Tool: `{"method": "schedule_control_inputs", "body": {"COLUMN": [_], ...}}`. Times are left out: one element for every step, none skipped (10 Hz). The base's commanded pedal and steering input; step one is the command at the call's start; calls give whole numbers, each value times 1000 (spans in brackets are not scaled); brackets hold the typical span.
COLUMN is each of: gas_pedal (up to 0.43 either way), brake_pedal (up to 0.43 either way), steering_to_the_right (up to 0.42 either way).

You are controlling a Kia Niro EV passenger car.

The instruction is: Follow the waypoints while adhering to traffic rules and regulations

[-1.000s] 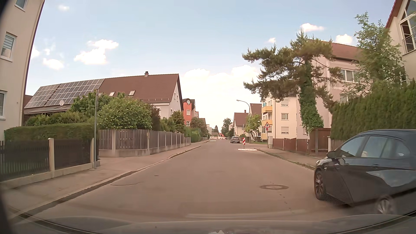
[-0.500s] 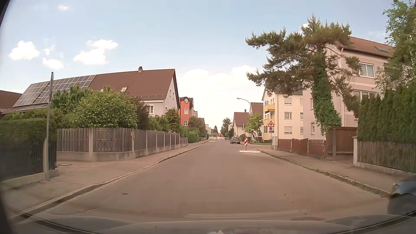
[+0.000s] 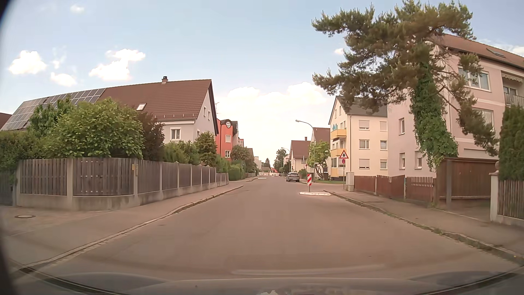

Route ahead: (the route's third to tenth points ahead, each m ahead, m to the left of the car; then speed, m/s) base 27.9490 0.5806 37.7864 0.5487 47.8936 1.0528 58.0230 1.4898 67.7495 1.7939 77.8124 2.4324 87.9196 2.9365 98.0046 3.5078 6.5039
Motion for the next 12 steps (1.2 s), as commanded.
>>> {"method": "schedule_control_inputs", "body": {"gas_pedal": [67,67,67,67,67,67,67,67,67,67,67,67], "brake_pedal": [18,18,18,18,18,18,18,18,18,18,18,18], "steering_to_the_right": [-3,-10,-13,-9,-5,-5,-5,-5,-5,-10,-18,-22]}}
